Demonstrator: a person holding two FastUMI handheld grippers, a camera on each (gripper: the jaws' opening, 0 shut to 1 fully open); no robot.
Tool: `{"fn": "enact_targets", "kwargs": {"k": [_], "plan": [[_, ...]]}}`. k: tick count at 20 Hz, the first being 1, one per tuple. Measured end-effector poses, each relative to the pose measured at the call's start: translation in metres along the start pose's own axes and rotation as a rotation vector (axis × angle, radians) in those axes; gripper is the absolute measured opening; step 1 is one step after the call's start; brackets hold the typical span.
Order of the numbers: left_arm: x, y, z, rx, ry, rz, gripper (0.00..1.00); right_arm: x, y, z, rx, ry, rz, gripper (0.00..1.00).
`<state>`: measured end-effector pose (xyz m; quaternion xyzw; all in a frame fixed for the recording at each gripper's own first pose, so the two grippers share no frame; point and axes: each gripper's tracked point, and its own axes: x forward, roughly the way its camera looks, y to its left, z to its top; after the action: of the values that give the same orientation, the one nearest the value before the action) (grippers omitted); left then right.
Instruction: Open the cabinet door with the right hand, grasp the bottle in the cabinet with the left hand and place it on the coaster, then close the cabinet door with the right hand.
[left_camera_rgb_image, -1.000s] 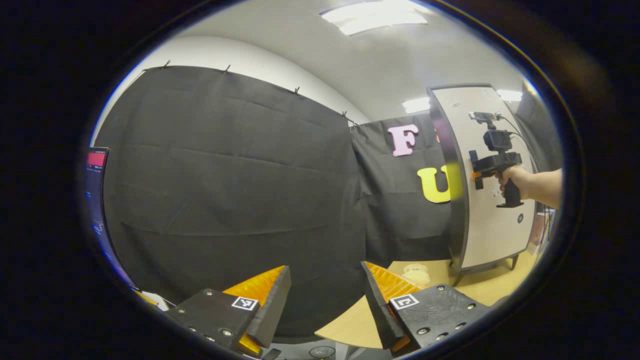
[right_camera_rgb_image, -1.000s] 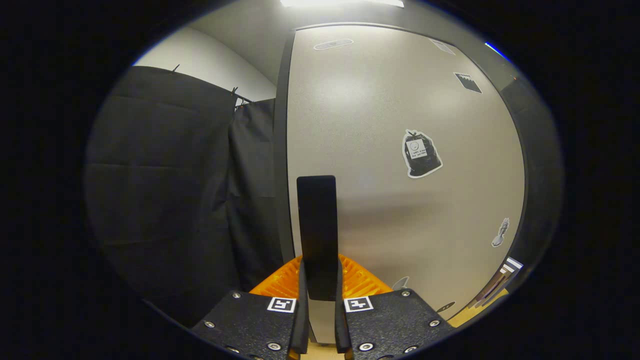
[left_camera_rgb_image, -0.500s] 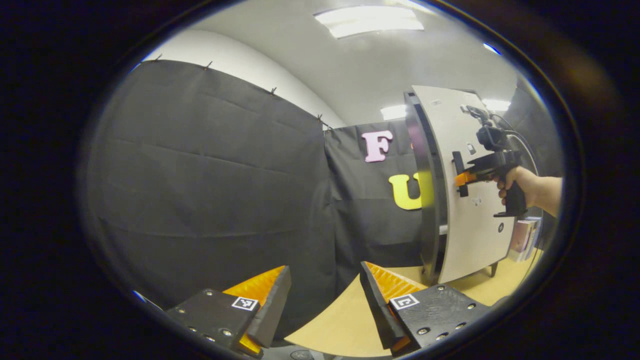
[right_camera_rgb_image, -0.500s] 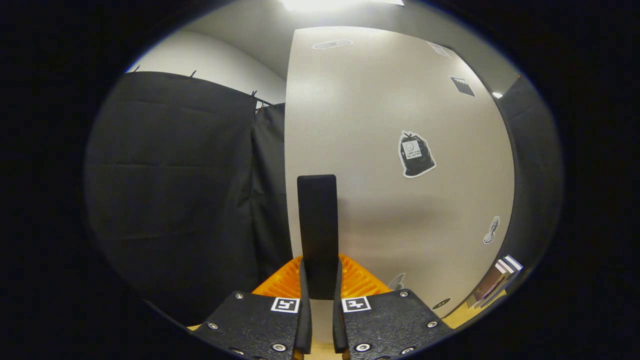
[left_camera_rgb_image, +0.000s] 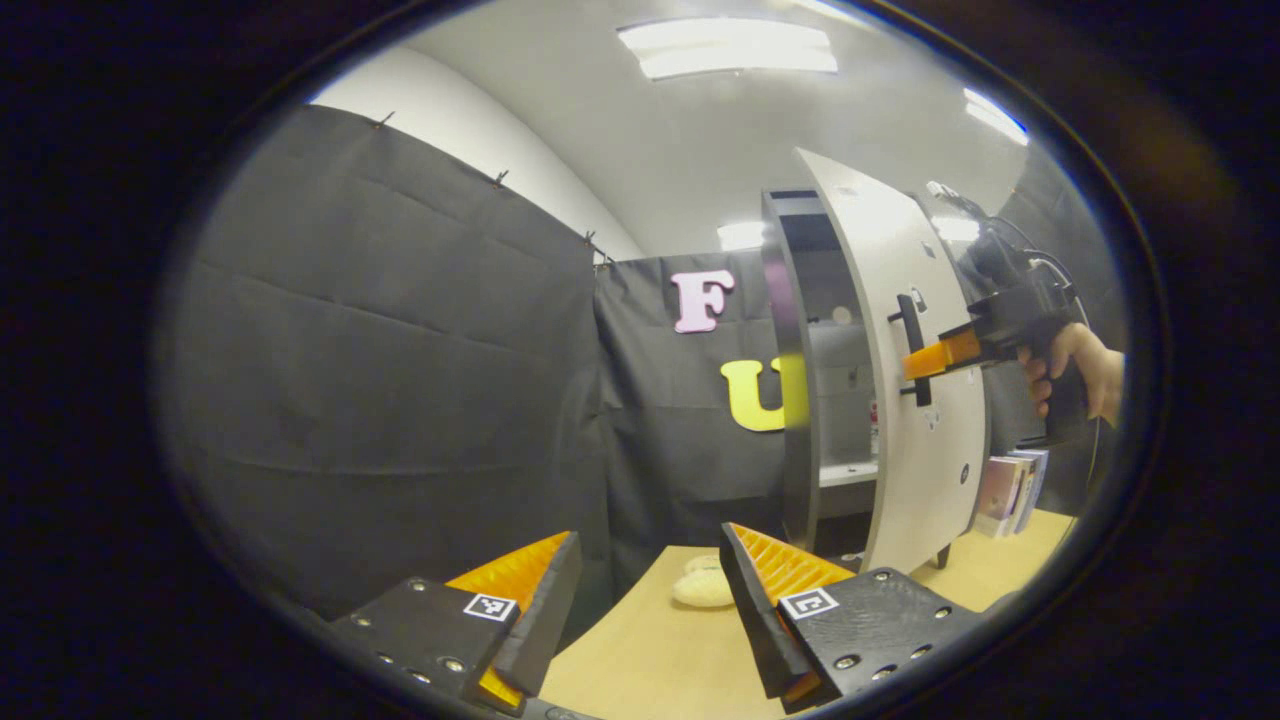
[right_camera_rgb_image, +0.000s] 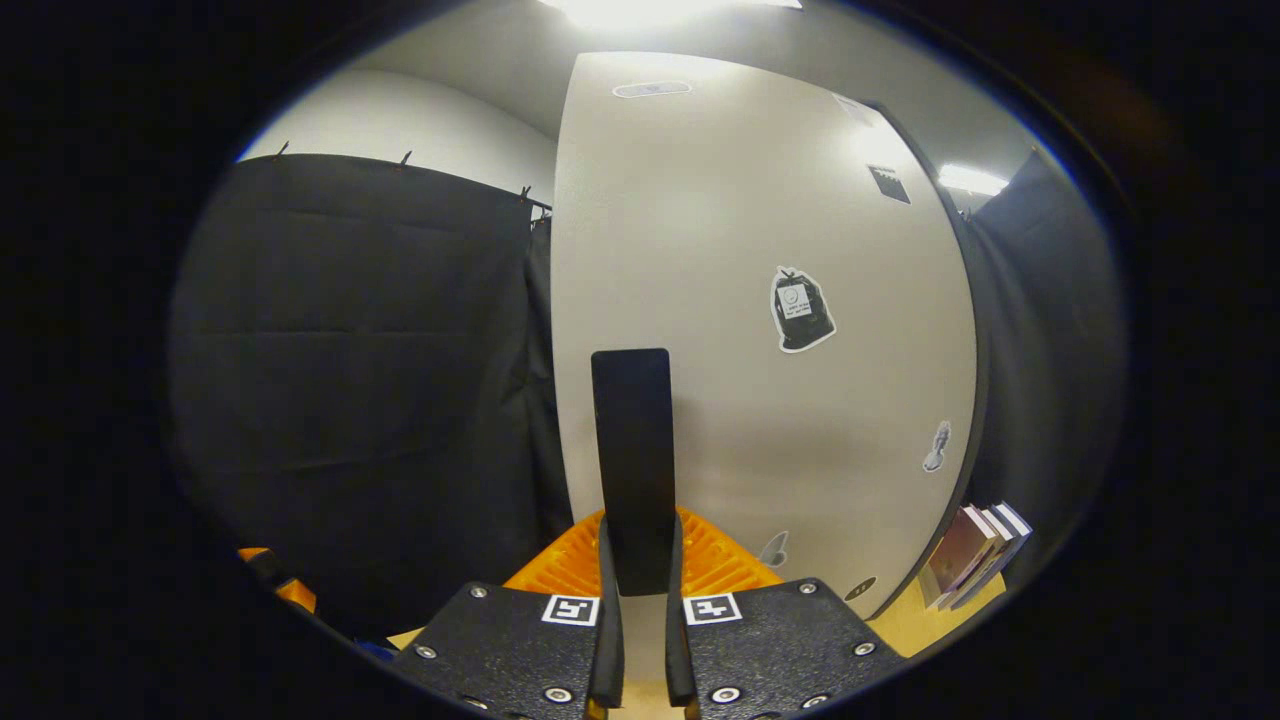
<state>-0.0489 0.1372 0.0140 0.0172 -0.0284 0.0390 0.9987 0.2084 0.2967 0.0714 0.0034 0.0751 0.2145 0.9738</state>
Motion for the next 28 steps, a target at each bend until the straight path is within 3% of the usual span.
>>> {"fn": "enact_targets", "kwargs": {"k": [1, 8, 14, 24, 28], "plan": [[0.003, -0.006, 0.002, -0.001, -0.005, -0.017, 0.8, -0.003, -0.001, 0.0, 0.007, -0.001, 0.0, 0.17], [0.004, -0.049, 0.02, -0.026, -0.033, -0.099, 0.8, -0.057, -0.014, 0.002, 0.0, -0.013, -0.034, 0.17], [-0.017, -0.112, 0.031, -0.043, -0.032, -0.153, 0.8, -0.101, -0.049, 0.0, 0.003, 0.002, -0.035, 0.16], [-0.046, -0.18, 0.034, -0.061, 0.004, -0.198, 0.8, -0.162, -0.116, 0.001, -0.018, -0.011, -0.087, 0.12], [-0.052, -0.207, 0.04, -0.05, 0.005, -0.215, 0.8, -0.177, -0.148, 0.0, -0.082, -0.013, -0.113, 0.11]]}}
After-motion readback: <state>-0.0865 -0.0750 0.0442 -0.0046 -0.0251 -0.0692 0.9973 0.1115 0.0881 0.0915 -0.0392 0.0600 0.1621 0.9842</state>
